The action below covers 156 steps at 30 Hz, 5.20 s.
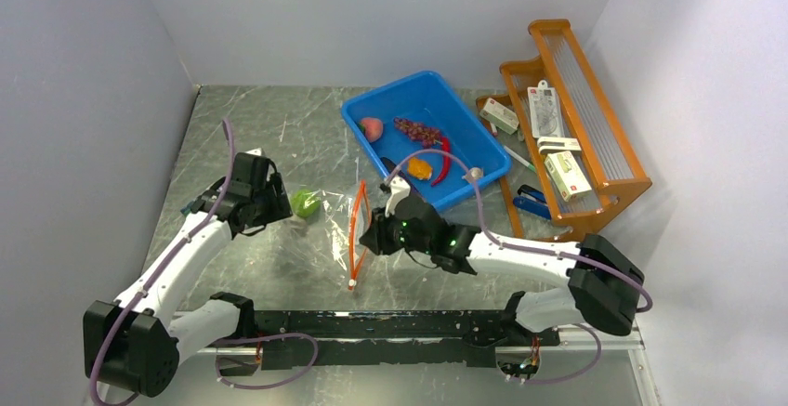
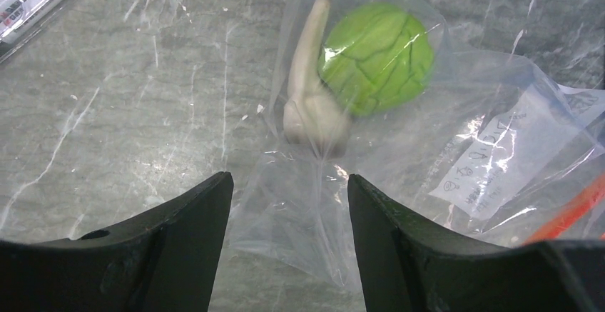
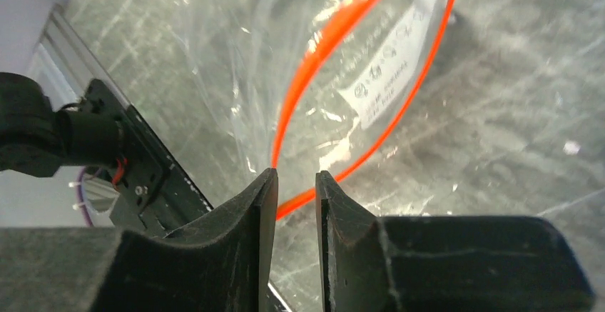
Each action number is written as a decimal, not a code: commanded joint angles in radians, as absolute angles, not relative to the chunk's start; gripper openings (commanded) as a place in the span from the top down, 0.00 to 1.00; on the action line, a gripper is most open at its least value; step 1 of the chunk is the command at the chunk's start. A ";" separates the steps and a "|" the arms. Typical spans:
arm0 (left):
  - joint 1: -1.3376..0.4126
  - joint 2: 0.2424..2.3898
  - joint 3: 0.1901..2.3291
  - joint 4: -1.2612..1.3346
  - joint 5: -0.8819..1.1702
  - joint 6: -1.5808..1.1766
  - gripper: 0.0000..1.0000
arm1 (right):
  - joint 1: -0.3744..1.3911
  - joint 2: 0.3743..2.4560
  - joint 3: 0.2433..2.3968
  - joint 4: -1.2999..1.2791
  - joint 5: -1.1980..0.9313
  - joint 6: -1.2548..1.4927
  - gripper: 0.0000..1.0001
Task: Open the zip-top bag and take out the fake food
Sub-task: Pick up the fake fruit from the zipper food storage bag.
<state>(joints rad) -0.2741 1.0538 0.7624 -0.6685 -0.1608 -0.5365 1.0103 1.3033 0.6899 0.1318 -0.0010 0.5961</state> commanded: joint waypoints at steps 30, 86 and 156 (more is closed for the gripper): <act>-0.018 1.423 0.941 -0.408 0.322 -0.553 0.16 | 0.955 1.806 0.936 0.383 -0.174 0.794 0.59; -0.010 1.524 0.827 -0.479 0.186 -0.574 0.68 | 0.922 2.014 1.029 0.589 -0.303 0.954 0.35; -0.080 1.372 0.833 -0.627 0.068 -0.433 0.93 | 0.918 1.703 1.052 -0.036 -0.268 0.433 0.55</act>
<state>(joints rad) -0.0704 1.3930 0.8215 -0.6243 0.1272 -0.4309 0.9199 1.7756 1.0561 0.1326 -0.4244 0.5312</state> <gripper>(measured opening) 0.075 0.551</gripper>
